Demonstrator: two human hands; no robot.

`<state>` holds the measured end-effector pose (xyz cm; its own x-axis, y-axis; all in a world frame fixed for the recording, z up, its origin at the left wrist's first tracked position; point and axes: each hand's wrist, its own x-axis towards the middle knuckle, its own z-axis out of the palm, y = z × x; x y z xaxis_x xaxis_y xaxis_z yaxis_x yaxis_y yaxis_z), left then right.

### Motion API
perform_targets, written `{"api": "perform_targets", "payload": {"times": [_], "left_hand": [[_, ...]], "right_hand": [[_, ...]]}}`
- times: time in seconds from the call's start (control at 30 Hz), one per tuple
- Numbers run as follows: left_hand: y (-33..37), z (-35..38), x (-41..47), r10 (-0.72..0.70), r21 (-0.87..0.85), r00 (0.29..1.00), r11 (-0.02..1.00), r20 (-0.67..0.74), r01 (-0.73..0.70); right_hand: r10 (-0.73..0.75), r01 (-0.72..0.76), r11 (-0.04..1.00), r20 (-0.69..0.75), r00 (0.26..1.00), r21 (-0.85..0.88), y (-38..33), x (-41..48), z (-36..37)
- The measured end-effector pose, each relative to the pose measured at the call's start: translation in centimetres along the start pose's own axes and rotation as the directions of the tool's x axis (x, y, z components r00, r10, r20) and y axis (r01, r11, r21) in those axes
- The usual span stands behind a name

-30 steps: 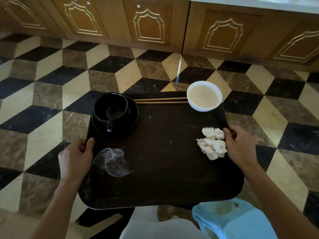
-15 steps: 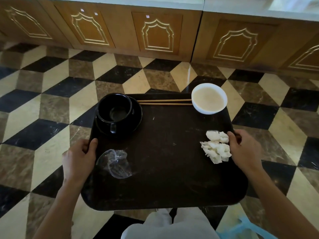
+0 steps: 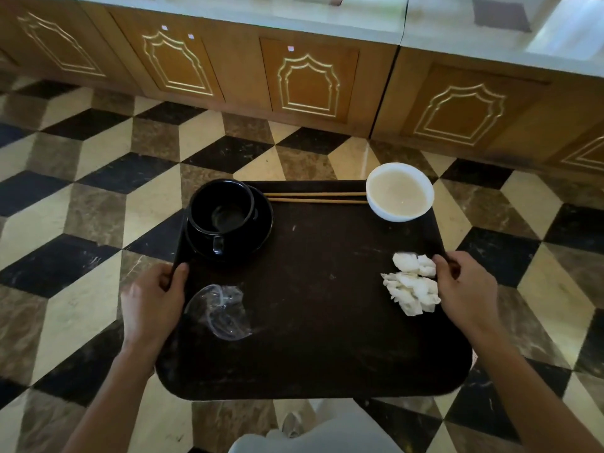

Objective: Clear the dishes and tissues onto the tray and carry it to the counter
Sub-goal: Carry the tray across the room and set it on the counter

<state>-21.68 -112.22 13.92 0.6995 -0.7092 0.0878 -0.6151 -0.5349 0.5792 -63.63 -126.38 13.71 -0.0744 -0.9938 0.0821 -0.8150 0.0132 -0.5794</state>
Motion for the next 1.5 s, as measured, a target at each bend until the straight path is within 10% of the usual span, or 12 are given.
{"api": "perform_targets", "payload": {"times": [1.5], "left_hand": [[9.8, 11.2, 46.1, 0.030, -0.012, 1.000, 0.999, 0.002, -0.030]], "right_hand": [[0.015, -0.016, 0.999, -0.023, 1.000, -0.046, -19.5, 40.2, 16.6]]}}
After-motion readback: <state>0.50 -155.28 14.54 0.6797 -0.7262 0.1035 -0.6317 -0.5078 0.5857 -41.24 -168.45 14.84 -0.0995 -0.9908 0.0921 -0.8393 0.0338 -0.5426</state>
